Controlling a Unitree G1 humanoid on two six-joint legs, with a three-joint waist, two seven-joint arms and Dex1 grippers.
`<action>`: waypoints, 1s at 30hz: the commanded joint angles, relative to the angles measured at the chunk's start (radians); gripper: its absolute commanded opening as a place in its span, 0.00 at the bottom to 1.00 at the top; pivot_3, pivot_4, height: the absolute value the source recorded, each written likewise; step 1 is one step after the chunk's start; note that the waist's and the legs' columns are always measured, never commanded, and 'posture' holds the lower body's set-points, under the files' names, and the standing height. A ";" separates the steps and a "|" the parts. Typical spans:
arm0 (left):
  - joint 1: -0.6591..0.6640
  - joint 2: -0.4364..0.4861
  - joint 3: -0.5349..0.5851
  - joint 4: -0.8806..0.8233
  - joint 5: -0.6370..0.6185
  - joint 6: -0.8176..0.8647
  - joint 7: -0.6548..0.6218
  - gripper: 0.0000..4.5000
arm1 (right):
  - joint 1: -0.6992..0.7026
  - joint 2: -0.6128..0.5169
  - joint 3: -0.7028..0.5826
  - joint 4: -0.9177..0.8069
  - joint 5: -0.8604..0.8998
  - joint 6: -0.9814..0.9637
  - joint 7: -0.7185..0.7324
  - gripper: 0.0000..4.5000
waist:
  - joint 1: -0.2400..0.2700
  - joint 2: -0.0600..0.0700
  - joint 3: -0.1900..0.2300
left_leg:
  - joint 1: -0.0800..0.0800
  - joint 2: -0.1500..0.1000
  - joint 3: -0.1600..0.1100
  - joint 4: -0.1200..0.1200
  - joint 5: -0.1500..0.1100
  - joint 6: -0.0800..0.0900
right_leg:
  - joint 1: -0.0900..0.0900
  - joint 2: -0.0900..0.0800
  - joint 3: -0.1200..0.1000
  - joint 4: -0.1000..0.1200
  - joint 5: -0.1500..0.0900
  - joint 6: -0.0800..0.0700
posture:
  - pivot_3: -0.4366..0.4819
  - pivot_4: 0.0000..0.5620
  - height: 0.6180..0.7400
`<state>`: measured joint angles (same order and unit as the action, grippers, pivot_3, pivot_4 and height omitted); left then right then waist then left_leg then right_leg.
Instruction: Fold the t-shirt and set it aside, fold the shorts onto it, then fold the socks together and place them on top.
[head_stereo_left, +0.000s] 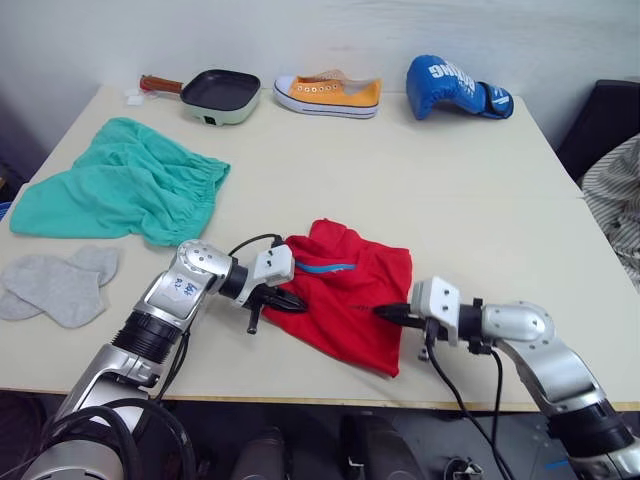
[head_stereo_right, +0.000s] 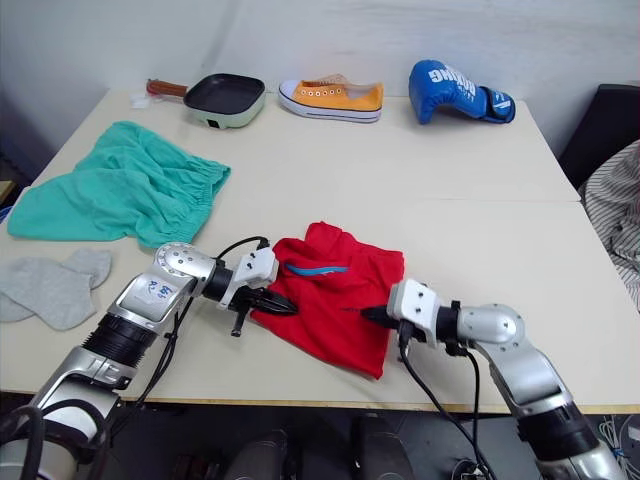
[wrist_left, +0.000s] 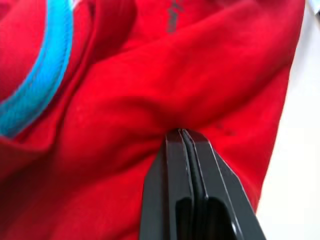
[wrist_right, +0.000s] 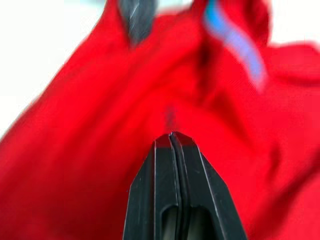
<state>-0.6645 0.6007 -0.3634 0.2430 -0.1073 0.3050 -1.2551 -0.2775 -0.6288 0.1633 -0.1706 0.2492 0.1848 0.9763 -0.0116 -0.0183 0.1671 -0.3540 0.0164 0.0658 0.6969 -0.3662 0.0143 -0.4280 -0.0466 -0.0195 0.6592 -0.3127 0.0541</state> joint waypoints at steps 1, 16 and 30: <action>0.062 0.046 -0.021 0.029 0.078 -0.026 0.029 0.01 | -0.090 0.043 -0.009 0.086 -0.034 0.059 -0.076 0.00 | -0.002 0.000 0.000 | 0.001 0.000 0.000 0.000 0.000 0.000 | 0.001 0.000 0.000 0.000 0.000 0.000 | 0.48 0.27 1.00; 0.307 0.197 0.082 -0.364 -0.069 0.206 0.011 0.01 | -0.302 0.053 -0.087 0.263 -0.113 0.017 -0.171 0.00 | -0.018 0.005 -0.003 | 0.002 0.000 0.000 -0.007 0.001 -0.002 | 0.000 -0.001 0.001 0.001 -0.001 -0.002 | 0.48 0.27 1.00; -0.031 0.151 0.116 -0.049 -0.095 0.155 -0.036 0.01 | 0.069 -0.122 0.028 -0.225 0.012 0.104 0.080 0.00 | 0.011 0.004 -0.002 | -0.002 -0.003 -0.005 -0.007 0.001 0.001 | 0.001 -0.001 0.001 -0.003 0.000 0.000 | 0.48 0.27 1.00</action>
<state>-0.6639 0.7653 -0.2289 0.1400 -0.2392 0.5214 -1.2919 -0.2085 -0.7412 0.1762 -0.3798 0.2978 0.3293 1.0537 -0.0007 -0.0144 0.1652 -0.3560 0.0135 0.0613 0.6899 -0.3654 0.0149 -0.4276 -0.0471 -0.0185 0.6556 -0.3130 0.0537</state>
